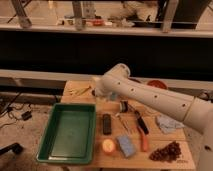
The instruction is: Place banana in plastic cup
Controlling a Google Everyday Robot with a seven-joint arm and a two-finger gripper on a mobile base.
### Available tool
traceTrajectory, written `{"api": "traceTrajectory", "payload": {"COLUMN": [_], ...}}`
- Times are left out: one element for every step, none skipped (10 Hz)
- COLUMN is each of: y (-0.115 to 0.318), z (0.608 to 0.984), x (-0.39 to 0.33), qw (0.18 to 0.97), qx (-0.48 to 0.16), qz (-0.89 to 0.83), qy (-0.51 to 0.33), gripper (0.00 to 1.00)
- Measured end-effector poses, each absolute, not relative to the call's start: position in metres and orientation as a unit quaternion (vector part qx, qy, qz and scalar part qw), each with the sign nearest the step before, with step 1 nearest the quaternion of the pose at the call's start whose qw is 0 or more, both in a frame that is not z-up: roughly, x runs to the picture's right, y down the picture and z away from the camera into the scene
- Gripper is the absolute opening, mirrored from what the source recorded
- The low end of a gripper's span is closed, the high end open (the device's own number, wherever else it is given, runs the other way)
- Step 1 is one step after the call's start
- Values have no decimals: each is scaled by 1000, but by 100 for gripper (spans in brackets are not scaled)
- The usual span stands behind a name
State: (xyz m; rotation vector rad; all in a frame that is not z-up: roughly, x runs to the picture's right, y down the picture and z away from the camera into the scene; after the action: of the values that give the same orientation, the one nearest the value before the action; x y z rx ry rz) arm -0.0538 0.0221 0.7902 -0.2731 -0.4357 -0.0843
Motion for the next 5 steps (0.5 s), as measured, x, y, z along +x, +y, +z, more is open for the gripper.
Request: {"api": "traceTrajectory", "payload": {"y": [22, 22, 23, 23, 24], "z": [791, 790, 790, 790, 790], "x": [-53, -54, -55, -59, -71], "qw": [966, 966, 966, 965, 963], "qx": [-134, -135, -135, -134, -133], "qz": [-42, -42, -44, -51, -59], "qy": [-215, -215, -218, -222, -228], "gripper": [100, 100, 100, 100, 100]}}
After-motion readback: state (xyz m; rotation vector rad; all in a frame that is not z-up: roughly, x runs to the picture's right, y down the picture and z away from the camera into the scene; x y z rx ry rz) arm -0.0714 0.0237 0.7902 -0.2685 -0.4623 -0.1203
